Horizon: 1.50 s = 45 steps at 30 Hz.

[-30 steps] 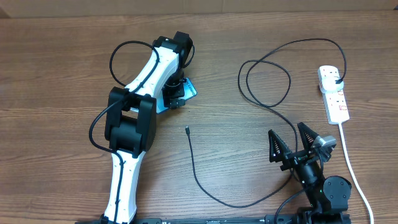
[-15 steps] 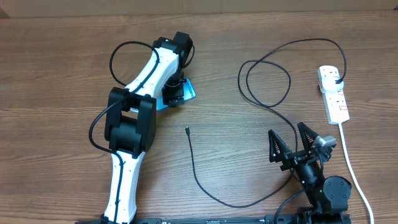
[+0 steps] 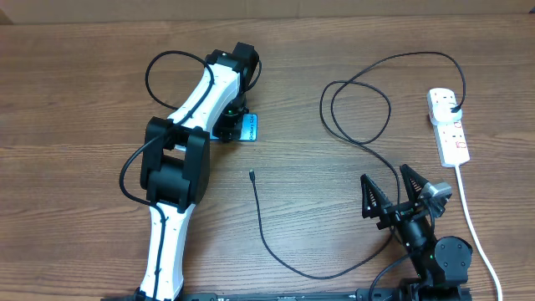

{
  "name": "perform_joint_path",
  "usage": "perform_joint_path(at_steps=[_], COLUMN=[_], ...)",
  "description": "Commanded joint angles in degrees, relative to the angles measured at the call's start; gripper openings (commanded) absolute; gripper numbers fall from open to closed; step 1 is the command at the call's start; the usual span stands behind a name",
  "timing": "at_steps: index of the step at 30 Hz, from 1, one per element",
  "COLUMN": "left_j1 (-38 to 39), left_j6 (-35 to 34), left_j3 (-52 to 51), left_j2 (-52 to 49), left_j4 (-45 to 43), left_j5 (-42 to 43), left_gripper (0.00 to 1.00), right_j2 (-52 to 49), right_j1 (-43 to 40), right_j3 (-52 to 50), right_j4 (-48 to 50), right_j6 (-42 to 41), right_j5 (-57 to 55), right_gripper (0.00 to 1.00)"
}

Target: Plug charger to phone and switch on socket

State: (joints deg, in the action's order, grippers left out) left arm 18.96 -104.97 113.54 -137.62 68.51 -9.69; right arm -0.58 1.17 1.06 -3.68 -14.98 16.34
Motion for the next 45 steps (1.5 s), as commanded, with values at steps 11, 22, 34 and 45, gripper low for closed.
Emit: perform_joint_path(at_steps=[11, 22, 34, 45], left_j1=[-0.5, -0.5, -0.5, -0.5], left_j6=[41.5, 68.7, 90.9, 94.7], left_j3=[-2.2, -2.2, -2.2, -2.3], left_j2=[-1.8, -1.8, -1.8, -1.8], left_j4=[-8.9, -12.2, -10.3, -8.6], left_j5=[-5.3, -4.1, 6.2, 7.4], left_gripper=[0.64, 0.72, 0.7, 0.76], right_j2=[0.4, 0.4, 0.4, 0.4], right_j1=[-0.1, -0.1, -0.1, -0.1], right_j3=[-0.6, -0.6, -0.6, -0.6], right_j4=[0.3, 0.3, 0.3, 0.3], right_j6=[0.0, 0.0, -0.1, 0.0], right_j5=[0.2, 0.2, 0.2, 0.2], right_gripper=[1.0, 1.0, 1.0, 1.0])
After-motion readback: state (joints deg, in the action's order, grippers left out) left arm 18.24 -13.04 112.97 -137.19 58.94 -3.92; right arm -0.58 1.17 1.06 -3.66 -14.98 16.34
